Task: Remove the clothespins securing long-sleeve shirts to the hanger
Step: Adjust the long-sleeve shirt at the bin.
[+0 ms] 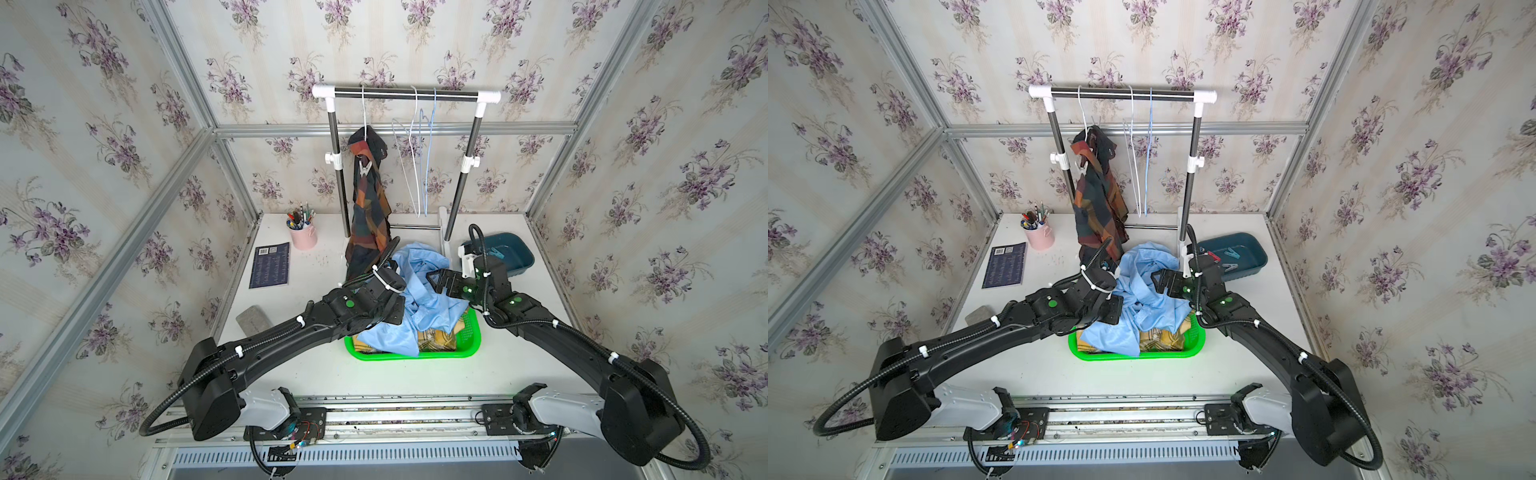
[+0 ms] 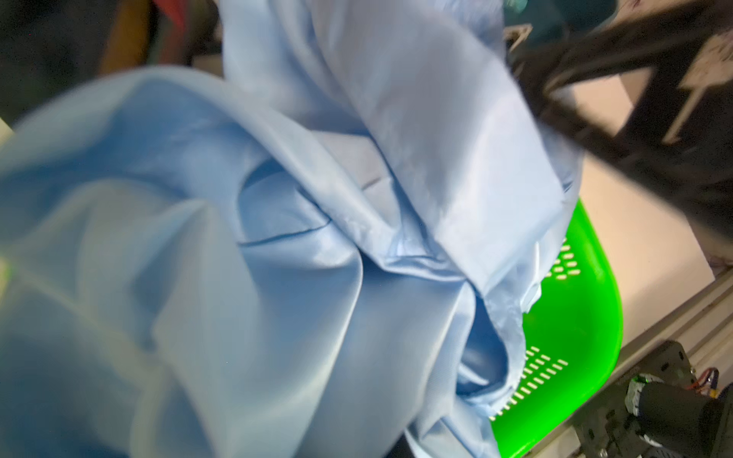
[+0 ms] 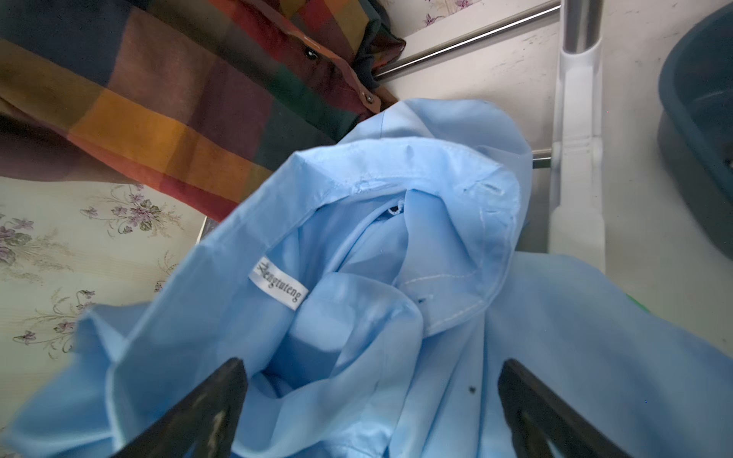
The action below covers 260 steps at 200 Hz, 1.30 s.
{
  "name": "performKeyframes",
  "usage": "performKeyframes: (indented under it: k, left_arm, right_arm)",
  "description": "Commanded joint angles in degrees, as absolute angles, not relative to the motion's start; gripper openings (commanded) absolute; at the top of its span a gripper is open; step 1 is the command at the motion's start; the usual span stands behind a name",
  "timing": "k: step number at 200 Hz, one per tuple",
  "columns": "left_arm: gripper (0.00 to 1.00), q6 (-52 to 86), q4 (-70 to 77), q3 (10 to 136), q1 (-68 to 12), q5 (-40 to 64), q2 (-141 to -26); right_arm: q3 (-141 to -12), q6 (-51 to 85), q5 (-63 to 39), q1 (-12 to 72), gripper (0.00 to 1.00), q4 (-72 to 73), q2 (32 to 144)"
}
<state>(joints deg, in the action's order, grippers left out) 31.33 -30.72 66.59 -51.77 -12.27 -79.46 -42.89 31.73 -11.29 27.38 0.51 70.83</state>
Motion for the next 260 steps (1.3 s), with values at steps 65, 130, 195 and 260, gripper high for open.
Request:
performKeyframes:
  k: [65, 130, 195, 260]
  left_arm:
    - [0.00, 28.5, -27.3, 64.3, -48.2, -13.6, -88.8]
    - [0.00, 31.8, -23.5, 55.3, -48.2, -9.8, -89.8]
    - [0.11, 33.4, -22.4, 54.5, -48.1, -10.1, -92.6]
    - [0.86, 28.4, -24.9, 52.3, -48.1, -4.9, -84.9]
  right_arm:
    - [-31.8, 34.5, -17.1, 39.4, 0.91, 7.2, 69.9]
    - [-17.5, 48.9, -17.7, 47.0, 0.81, 23.1, 74.1]
    - [-20.2, 50.4, -13.5, 47.0, 0.89, 20.1, 69.6]
    - [-33.0, 42.3, 1.7, 40.9, 0.95, -13.1, 46.1]
